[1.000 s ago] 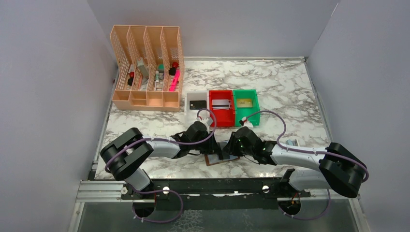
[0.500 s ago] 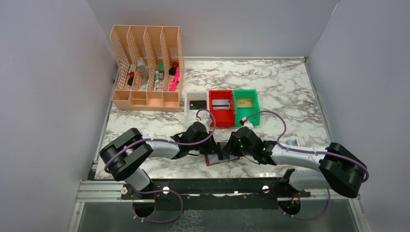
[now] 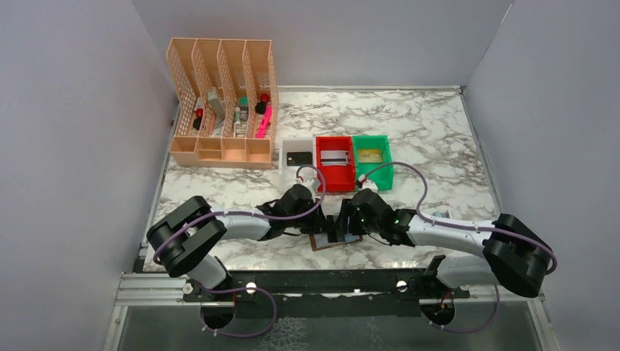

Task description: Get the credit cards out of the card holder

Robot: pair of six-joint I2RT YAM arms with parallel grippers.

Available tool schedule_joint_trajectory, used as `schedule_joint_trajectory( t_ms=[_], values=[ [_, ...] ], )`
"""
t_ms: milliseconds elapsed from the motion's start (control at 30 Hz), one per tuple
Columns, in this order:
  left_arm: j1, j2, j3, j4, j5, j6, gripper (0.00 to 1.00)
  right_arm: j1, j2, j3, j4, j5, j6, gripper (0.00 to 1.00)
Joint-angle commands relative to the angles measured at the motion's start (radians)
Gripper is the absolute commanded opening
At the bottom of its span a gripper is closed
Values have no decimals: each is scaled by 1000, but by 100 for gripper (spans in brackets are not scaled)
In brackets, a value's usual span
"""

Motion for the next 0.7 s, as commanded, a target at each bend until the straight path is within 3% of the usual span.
schedule_joint_trajectory(
  t_ms=[0, 300, 667],
  values=[
    [-3, -23, 7, -93, -52, 47, 1, -1, 54, 44, -108, 12, -73, 59],
    [-3, -55, 13, -129, -69, 64, 1, 3, 141, 121, -188, 52, -133, 57],
    [-4, -101, 33, -209, -121, 99, 0, 6, 109, 121, -204, 107, -112, 52]
  ],
)
